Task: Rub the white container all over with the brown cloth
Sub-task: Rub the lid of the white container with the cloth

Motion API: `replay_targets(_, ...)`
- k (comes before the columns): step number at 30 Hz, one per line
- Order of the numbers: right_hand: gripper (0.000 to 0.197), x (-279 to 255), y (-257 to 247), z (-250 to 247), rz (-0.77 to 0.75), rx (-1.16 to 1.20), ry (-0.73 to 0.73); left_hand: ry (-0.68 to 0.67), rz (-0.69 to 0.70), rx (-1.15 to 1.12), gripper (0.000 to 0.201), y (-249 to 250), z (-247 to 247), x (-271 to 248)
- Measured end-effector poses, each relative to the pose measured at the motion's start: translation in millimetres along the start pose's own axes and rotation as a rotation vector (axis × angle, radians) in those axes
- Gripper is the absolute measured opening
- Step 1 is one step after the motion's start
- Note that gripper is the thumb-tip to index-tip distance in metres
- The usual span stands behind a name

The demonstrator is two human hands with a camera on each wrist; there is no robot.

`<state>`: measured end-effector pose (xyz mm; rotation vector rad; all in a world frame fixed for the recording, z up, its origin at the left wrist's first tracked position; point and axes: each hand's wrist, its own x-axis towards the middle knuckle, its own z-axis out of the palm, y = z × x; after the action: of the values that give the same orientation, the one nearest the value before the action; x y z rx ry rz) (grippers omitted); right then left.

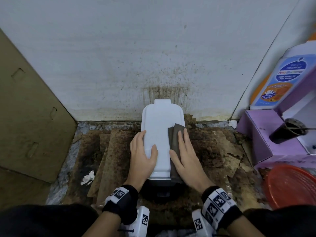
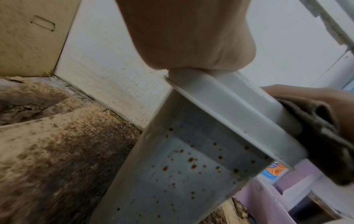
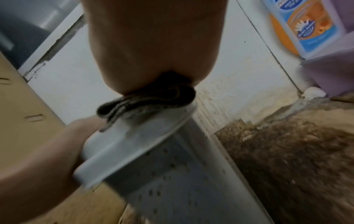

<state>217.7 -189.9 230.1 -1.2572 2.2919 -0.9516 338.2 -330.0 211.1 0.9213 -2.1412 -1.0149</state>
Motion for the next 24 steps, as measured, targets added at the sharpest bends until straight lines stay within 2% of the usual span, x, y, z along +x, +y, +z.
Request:
replay_targets(2, 0.072, -11.3, -1.1, 6.7, -0.006, -0.03, 0.035, 0.005, 0.002, -0.002, 0.057, -0.4, 0.5, -0.7)
replay_targets(5, 0.072, -4.0, 1.2, 0.2, -0.032, -0.092, -0.001, 0.004, 0.002, -0.019, 0.056, -2.1, -0.8, 1.3)
replay_targets(13, 0.079, 80.2, 14.9, -33.0, -0.009, -0.093, -0.237, -0.035, -0.003, -0.037, 0.056, -4.2, -2.9, 3.2)
replay_targets(18, 0.077, 119.1, 15.9, -45.3, -0.007, -0.066, -0.285, -0.055, -0.011, -0.05, 0.06, -4.0, -4.8, 3.5)
replay_targets(24, 0.079, 103.3, 18.5, -43.0, 0.015, 0.026, -0.274, -0.074, 0.001, -0.035, 0.059, -2.6, -4.5, 1.2)
